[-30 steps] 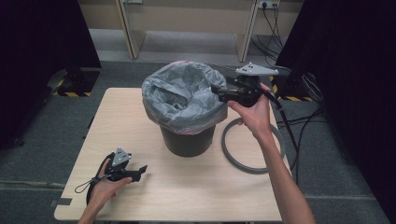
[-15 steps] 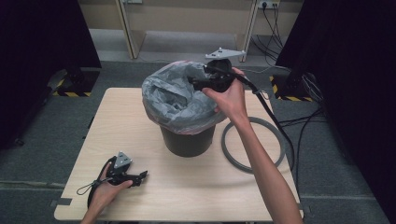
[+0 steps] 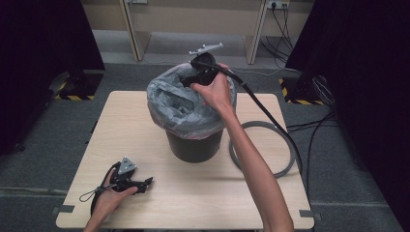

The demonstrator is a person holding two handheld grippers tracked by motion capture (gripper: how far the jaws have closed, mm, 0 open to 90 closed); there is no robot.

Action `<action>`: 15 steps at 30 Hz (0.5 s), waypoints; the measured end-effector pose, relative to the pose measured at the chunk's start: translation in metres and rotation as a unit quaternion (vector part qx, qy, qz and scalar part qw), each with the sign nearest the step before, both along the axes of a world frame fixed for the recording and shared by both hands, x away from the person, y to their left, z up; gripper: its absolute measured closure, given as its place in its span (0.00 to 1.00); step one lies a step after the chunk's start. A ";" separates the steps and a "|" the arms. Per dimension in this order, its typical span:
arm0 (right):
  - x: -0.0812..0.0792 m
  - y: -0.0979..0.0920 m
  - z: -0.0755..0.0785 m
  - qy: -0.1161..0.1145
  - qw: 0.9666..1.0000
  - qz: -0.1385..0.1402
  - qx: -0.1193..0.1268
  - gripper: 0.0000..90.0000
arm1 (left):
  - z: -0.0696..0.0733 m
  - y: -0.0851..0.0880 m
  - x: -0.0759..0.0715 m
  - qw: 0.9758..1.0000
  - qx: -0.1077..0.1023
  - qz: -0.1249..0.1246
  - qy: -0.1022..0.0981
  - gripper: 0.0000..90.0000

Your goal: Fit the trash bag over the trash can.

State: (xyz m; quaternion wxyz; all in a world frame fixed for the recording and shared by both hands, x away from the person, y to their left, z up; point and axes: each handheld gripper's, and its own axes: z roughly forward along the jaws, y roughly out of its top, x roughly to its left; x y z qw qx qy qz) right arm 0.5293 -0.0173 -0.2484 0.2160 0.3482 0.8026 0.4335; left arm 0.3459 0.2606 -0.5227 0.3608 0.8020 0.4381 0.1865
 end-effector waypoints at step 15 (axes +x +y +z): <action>0.026 0.023 -0.038 0.065 0.995 0.008 -0.077 0.35 | 0.000 0.000 0.000 1.000 0.001 -0.003 0.001 0.14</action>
